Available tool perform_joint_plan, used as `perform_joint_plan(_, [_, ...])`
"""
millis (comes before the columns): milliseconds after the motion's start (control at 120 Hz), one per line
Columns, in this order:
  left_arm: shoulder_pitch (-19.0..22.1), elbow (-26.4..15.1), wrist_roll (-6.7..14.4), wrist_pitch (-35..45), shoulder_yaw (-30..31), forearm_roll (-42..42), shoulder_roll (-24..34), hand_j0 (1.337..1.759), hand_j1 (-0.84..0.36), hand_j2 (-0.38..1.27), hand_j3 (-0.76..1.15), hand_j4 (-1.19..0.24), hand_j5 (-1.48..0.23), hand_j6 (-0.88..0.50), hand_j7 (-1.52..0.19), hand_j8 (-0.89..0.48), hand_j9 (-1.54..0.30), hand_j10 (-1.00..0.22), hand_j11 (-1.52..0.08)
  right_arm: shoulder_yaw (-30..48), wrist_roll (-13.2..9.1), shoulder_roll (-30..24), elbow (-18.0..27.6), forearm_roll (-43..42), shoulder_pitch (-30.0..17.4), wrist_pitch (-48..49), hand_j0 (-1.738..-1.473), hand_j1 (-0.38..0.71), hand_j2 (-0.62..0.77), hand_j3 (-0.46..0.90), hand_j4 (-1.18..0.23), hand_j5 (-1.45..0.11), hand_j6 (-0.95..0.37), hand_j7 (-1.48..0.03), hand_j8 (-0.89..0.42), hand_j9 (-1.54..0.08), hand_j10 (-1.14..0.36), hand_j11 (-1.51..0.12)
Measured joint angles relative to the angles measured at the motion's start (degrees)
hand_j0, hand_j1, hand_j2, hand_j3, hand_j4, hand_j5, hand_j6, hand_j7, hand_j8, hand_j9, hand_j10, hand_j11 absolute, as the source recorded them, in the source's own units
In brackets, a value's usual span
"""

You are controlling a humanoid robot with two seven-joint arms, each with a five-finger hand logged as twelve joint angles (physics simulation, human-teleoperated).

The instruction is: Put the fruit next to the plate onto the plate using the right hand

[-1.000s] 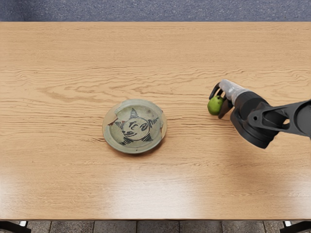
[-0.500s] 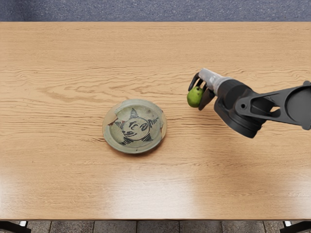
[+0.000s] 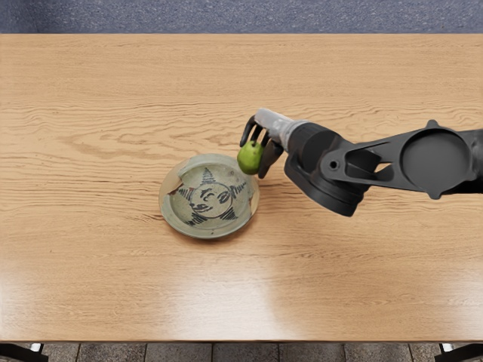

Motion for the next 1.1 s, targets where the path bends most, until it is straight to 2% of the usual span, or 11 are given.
perform_joint_plan(175, [0.0,0.0,0.0,0.0,0.0,0.0,0.0,1.658,0.35,0.0,0.0,0.0,0.0,0.0,0.0,0.0,0.0,0.0,0.0,1.5,0.0,1.7,-0.1,0.1,0.0,0.8,-1.657,0.33,0.46,0.0,-0.56,-1.11,-0.4,-1.05,-0.44,-1.09,-0.78,-1.09])
perform_joint_plan(242, [0.0,0.0,0.0,0.0,0.0,0.0,0.0,1.658,0.35,0.0,0.0,0.0,0.0,0.0,0.0,0.0,0.0,0.0,0.0,2.0,0.0,2.2,-0.1,0.0,0.1,1.1,-1.657,0.33,0.49,0.0,-0.57,-1.11,-0.41,-1.06,-0.46,-1.09,-0.79,-1.1])
perform_joint_plan(300, [0.0,0.0,0.0,0.0,0.0,0.0,0.0,1.658,0.35,0.0,0.0,0.0,0.0,0.0,0.0,0.0,0.0,0.0,0.0,2.5,0.0,2.6,-0.2,0.0,0.1,1.5,-1.656,0.31,0.43,0.0,-0.57,-1.12,-0.41,-1.06,-0.46,-1.1,-0.8,-1.1])
perform_joint_plan(383, [0.0,0.0,0.0,0.0,0.0,0.0,0.0,1.658,0.35,0.0,0.0,0.0,0.0,0.0,0.0,0.0,0.0,0.0,0.0,2.9,0.0,3.2,-0.3,0.0,0.1,1.8,-1.656,0.32,0.5,0.0,-0.58,-1.13,-0.41,-1.07,-0.47,-1.11,-0.8,-1.11])
perform_joint_plan(500, [0.0,0.0,0.0,0.0,0.0,0.0,0.0,1.658,0.35,0.0,0.0,0.0,0.0,0.0,0.0,0.0,0.0,0.0,0.0,4.3,0.0,4.5,-0.9,0.0,0.0,2.8,-1.655,0.31,0.46,0.0,-0.59,-1.13,-0.43,-1.08,-0.51,-1.11,-0.81,-1.11])
perform_joint_plan(558, [0.0,0.0,0.0,0.0,0.0,0.0,0.0,1.658,0.35,0.0,0.0,0.0,0.0,0.0,0.0,0.0,0.0,0.0,0.0,4.8,0.0,4.9,-1.2,0.0,0.0,3.2,-1.656,0.32,0.55,0.0,-0.61,-1.12,-0.45,-1.09,-0.54,-1.11,-0.82,-1.12])
perform_joint_plan(650, [0.0,0.0,0.0,0.0,0.0,0.0,0.0,1.658,0.35,0.0,0.0,0.0,0.0,0.0,0.0,0.0,0.0,0.0,0.0,5.3,0.0,5.8,-1.7,0.4,0.1,3.6,-1.656,0.33,0.55,0.0,-0.62,-1.12,-0.46,-1.09,-0.6,-1.12,-0.83,-1.12])
perform_joint_plan(942, [0.0,0.0,0.0,0.0,0.0,0.0,0.0,1.658,0.35,0.0,0.0,0.0,0.0,0.0,0.0,0.0,0.0,0.0,0.0,5.5,0.0,7.7,-4.0,0.6,-0.7,4.6,-1.658,0.35,0.6,0.0,-0.61,-1.14,-0.44,-1.11,-0.59,-1.15,-0.84,-1.15])
perform_joint_plan(1100, [0.0,0.0,0.0,0.0,0.0,0.0,0.0,1.658,0.35,0.0,0.0,0.0,0.0,0.0,0.0,0.0,0.0,0.0,0.0,5.5,0.1,8.2,-4.8,0.6,-1.1,5.0,-1.658,0.34,0.58,0.0,-0.61,-1.13,-0.44,-1.11,-0.59,-1.15,-0.83,-1.16])
